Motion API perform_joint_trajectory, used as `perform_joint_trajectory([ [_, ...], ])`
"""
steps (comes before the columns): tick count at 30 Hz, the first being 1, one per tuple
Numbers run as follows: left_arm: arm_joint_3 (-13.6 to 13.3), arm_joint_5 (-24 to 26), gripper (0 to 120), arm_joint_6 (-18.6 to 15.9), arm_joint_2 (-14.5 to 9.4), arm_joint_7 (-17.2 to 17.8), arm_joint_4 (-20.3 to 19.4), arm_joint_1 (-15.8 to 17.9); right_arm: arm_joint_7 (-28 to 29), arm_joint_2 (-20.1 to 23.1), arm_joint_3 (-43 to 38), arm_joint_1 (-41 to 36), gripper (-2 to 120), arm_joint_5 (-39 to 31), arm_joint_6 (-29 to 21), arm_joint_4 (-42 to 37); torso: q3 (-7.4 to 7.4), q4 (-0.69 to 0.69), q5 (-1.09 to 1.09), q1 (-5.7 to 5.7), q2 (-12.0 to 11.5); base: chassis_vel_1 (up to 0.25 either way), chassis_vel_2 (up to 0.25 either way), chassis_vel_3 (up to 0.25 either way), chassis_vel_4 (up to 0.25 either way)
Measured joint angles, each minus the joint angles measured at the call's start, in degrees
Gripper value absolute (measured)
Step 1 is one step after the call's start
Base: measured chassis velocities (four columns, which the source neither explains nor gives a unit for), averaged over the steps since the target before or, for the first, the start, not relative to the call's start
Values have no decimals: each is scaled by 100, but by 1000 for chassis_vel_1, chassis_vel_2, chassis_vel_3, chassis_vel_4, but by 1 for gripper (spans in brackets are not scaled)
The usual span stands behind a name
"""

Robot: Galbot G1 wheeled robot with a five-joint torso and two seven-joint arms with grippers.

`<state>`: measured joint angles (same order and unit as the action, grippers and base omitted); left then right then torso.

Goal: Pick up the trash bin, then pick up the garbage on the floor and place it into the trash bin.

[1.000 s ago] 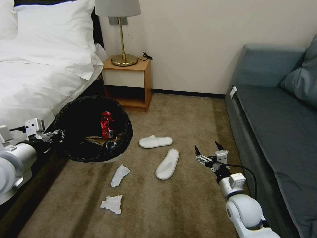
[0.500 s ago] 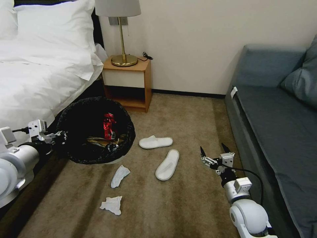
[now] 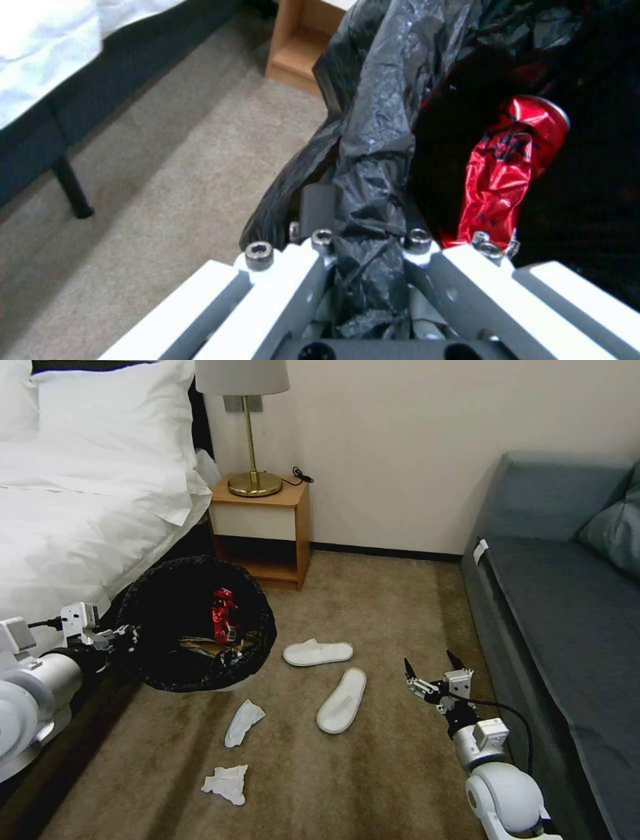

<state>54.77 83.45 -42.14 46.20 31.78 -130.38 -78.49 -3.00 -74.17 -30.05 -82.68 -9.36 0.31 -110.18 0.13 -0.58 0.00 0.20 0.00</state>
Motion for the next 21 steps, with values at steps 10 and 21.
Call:
perform_joint_trajectory([
  [10, 13, -12, 2, 0, -18, -55, -35, -56, -11, 0, 65, 9, 100, 26, -25, 67, 1, 0, 0, -2, 0, 58, 60, 63, 54],
  [21, -1, -17, 2, 0, -4, -54, -75, -61, -44, 66, 89, 2, 100, -5, -46, 91, 2, 1, 0, -3, 0, 110, 116, 114, 99],
])
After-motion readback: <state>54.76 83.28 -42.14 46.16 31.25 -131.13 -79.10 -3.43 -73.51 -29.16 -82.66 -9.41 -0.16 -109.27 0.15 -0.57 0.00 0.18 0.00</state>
